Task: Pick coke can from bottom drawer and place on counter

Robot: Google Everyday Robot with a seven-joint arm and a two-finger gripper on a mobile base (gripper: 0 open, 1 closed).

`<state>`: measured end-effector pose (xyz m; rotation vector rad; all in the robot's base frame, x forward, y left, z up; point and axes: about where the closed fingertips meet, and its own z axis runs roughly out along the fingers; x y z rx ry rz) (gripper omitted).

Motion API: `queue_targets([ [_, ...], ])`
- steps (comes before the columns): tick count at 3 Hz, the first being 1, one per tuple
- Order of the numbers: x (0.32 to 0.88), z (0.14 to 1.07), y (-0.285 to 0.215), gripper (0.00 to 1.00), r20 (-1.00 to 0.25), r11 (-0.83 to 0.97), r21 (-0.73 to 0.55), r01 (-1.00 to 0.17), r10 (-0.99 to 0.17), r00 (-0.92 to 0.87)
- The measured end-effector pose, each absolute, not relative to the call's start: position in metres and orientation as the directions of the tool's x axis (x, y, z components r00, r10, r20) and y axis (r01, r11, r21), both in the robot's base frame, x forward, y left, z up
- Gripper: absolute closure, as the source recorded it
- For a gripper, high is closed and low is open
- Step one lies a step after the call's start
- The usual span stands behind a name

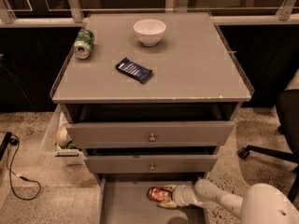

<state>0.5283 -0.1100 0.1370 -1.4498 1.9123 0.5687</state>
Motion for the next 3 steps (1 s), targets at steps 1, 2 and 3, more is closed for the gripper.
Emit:
queue_targets([
  [1,0.5283,0.1370,-0.1100,0.65,-0.726,0.290,-0.049,-0.956,-0.667,-0.165],
  [2,0.5283,0.1370,-0.1100,0.88,-0.726,0.290,-0.049,-0.956,-0.667,-0.165],
  [3,0.5283,0.1370,-0.1099,1.00,-0.726,0.290,-0.049,-0.956,-0.667,-0.165],
])
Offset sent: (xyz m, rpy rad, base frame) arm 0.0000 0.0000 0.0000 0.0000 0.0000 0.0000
